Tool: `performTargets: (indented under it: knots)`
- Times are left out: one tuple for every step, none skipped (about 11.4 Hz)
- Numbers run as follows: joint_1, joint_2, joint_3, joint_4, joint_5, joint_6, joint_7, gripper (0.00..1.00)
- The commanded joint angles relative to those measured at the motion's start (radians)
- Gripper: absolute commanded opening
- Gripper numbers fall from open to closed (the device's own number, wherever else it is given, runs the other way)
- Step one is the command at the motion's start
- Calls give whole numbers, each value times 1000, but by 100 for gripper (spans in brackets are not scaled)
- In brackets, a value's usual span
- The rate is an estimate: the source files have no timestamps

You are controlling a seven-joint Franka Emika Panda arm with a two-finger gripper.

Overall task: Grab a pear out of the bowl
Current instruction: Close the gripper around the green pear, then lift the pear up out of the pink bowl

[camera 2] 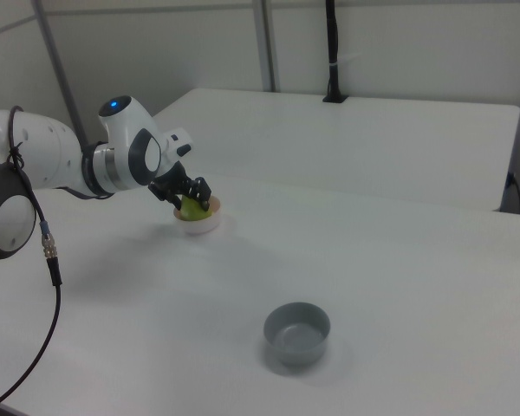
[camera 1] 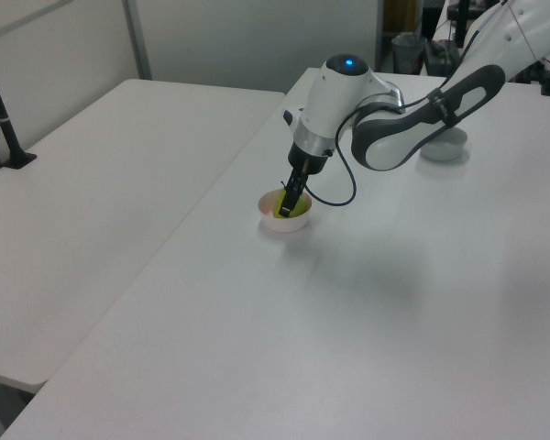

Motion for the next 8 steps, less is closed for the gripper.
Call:
performTargets:
  knots:
    - [14, -48, -15, -5, -17, 8, 29, 31]
    - [14, -63, -15, -6, -14, 5, 29, 31]
    - [14, -82, -15, -8, -12, 5, 29, 31]
    - [16, -103, -13, -6, -11, -17, 31, 31]
    - [16, -126, -9, -3, -9, -47, 31, 31]
    - [14, -146, -9, -5, -1, -55, 31, 31]
    - [10, -155, -9, -5, 8, -55, 31, 31]
    - [4, -156, -15, -3, 9, -55, 28, 31]
